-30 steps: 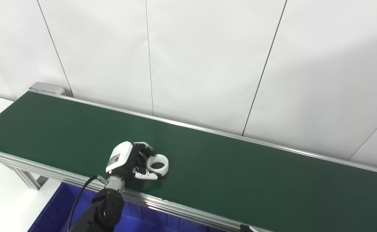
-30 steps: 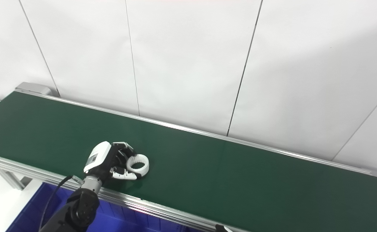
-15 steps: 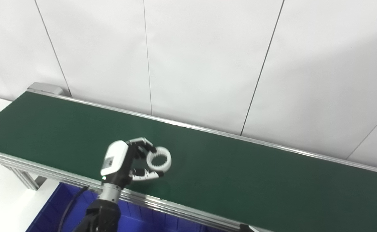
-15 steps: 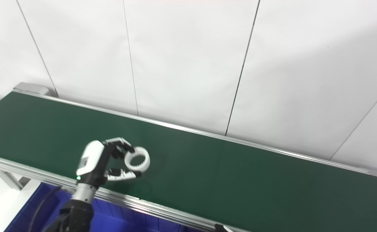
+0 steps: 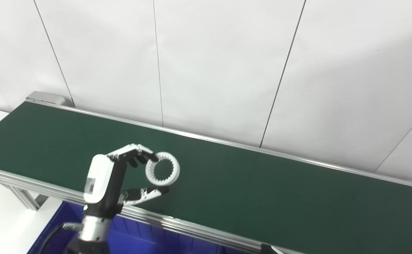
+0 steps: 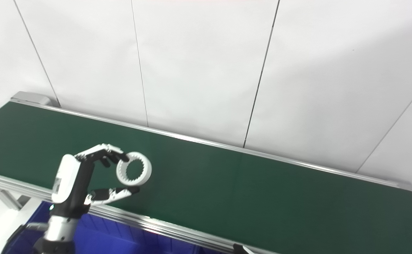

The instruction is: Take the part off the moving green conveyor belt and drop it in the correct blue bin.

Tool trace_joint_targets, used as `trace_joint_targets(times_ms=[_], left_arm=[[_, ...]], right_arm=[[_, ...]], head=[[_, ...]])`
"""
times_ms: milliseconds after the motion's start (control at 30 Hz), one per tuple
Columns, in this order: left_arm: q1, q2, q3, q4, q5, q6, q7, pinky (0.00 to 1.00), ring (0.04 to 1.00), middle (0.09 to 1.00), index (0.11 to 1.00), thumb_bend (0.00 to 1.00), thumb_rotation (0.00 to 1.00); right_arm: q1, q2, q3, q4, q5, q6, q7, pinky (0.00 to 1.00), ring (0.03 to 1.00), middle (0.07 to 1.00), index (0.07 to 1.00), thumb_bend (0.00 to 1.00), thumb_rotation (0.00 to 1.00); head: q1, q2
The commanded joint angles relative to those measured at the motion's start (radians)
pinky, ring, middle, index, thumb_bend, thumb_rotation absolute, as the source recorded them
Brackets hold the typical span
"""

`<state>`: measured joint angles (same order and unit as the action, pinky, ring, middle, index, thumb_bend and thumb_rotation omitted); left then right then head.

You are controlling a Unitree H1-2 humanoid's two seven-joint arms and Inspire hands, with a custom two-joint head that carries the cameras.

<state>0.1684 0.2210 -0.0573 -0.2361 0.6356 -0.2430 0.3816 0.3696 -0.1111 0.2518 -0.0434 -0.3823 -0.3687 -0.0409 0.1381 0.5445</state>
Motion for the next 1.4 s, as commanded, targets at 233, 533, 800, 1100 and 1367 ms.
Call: trace_joint_targets(times_ms=[233,533,800,1100,1367], left_arm=[[0.099,0.021,0.015,0.036,-0.050,-0.148,-0.018,0.36,0.466,0.496,0.508,0.48,0.00],[0.148,0.042,0.023,0.083,-0.061,-0.174,-0.084,0.37,0.474,0.503,0.487,0.48,0.00],[0.161,0.051,0.005,0.090,-0.052,-0.146,-0.168,0.36,0.467,0.497,0.506,0.48,0.00],[0.160,0.077,-0.020,0.113,-0.018,-0.123,-0.248,0.55,0.492,0.500,0.486,0.50,0.00],[0.186,0.093,-0.036,0.075,-0.005,-0.075,-0.302,0.69,0.710,0.564,0.470,0.51,0.00]], right_arm=[[0.015,0.025,0.005,-0.095,0.008,0.047,0.024,0.67,0.770,0.810,0.826,1.00,0.12],[0.027,0.037,0.012,-0.143,0.027,0.093,0.043,0.76,0.822,0.849,0.871,0.94,0.18],[0.016,0.032,0.013,-0.158,0.057,0.110,0.054,0.78,0.832,0.865,0.886,0.92,0.25],[0.016,0.033,0.002,-0.204,0.060,0.165,0.078,0.78,0.837,0.867,0.881,0.94,0.27],[0.012,0.027,0.000,-0.230,0.035,0.183,0.080,0.77,0.818,0.855,0.877,0.93,0.29]], head=[[-0.081,0.100],[-0.099,0.192],[-0.083,0.266],[-0.061,0.313],[-0.055,0.334]])
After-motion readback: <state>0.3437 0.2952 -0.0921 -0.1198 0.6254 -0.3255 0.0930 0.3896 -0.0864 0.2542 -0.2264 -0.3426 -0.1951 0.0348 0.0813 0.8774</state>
